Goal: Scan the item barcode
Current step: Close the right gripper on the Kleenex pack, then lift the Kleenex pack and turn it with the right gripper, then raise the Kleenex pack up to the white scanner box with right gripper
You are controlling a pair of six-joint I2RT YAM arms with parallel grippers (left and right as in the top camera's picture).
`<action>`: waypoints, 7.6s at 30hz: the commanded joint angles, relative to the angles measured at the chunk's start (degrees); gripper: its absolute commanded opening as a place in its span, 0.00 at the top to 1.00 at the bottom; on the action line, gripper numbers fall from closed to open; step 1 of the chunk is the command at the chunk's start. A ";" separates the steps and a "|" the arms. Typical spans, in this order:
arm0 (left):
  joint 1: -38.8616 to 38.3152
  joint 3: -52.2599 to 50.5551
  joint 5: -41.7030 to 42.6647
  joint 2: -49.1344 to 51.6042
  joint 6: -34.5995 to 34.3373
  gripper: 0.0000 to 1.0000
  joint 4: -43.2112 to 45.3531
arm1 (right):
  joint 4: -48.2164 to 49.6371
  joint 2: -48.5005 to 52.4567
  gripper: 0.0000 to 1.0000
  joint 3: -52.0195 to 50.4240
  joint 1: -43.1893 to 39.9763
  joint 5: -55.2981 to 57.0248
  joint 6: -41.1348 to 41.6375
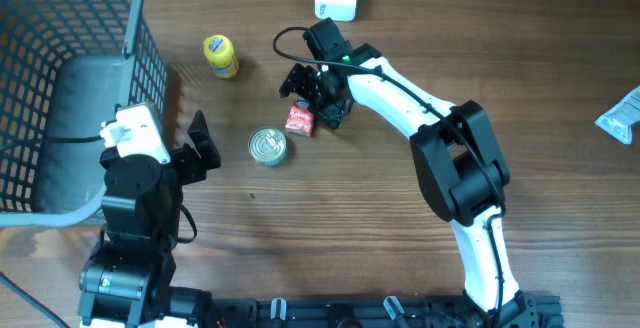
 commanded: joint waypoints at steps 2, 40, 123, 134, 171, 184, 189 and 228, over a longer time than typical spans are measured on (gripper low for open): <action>0.15 -0.15 0.52 -0.35 -0.74 0.00 0.13 | -2.60 4.00 0.27 -0.63 0.15 3.82 -2.80; 0.17 -0.15 0.52 -0.35 -0.74 0.00 -0.33 | -6.16 4.02 0.13 -0.66 5.16 5.07 -10.58; 0.17 -0.17 0.50 2.54 -0.72 0.00 -0.72 | -1.99 0.63 0.40 1.49 4.42 17.31 -55.21; 0.17 -0.15 0.50 2.54 -0.72 0.00 -1.36 | -12.00 0.52 0.51 7.45 4.39 16.98 -47.89; 0.17 -0.15 0.52 2.54 -0.74 0.00 -1.79 | -54.07 0.52 0.84 10.71 -3.06 -44.13 -39.21; 0.17 -0.15 0.52 2.54 -0.74 0.00 -1.79 | -51.78 0.52 0.87 10.71 -3.04 -38.03 -39.17; 0.17 -0.15 0.52 2.54 -0.74 0.00 -1.79 | -36.37 0.52 0.88 10.71 -3.04 -27.98 -39.15; 0.17 -0.15 0.52 2.54 -0.72 0.00 -4.92 | 47.50 6.56 0.95 10.16 -6.73 22.34 -75.71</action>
